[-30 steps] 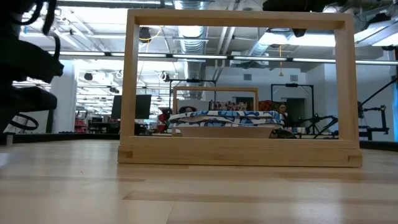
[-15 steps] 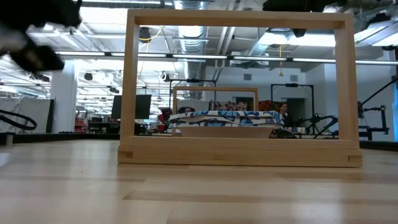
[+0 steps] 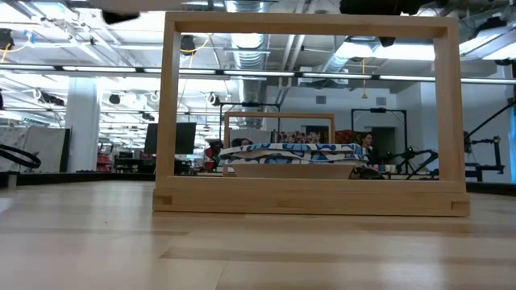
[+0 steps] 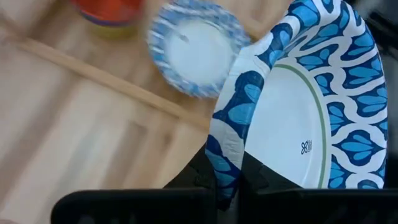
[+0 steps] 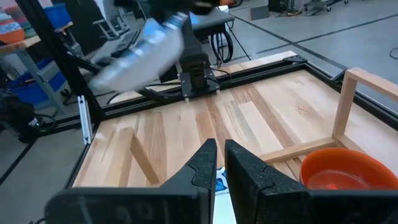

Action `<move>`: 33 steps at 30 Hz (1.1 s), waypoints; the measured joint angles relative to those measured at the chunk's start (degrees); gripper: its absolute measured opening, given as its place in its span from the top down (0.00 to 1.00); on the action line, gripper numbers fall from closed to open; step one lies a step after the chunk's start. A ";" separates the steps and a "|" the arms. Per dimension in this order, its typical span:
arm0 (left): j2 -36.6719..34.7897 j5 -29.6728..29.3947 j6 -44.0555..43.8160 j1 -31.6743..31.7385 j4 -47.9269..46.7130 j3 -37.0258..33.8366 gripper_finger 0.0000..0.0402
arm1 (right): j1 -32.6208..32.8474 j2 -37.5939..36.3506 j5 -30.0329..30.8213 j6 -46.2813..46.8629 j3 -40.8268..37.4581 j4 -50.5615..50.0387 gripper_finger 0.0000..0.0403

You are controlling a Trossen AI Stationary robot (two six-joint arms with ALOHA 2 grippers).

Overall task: Place and stack bowls onto a shelf
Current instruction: Stack the blue patterned bowl on top of the blue patterned bowl on the shelf

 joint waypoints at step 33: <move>39.32 -0.79 -1.07 9.79 39.63 0.97 1.00 | 0.13 -1.16 1.33 -1.60 0.00 12.58 0.85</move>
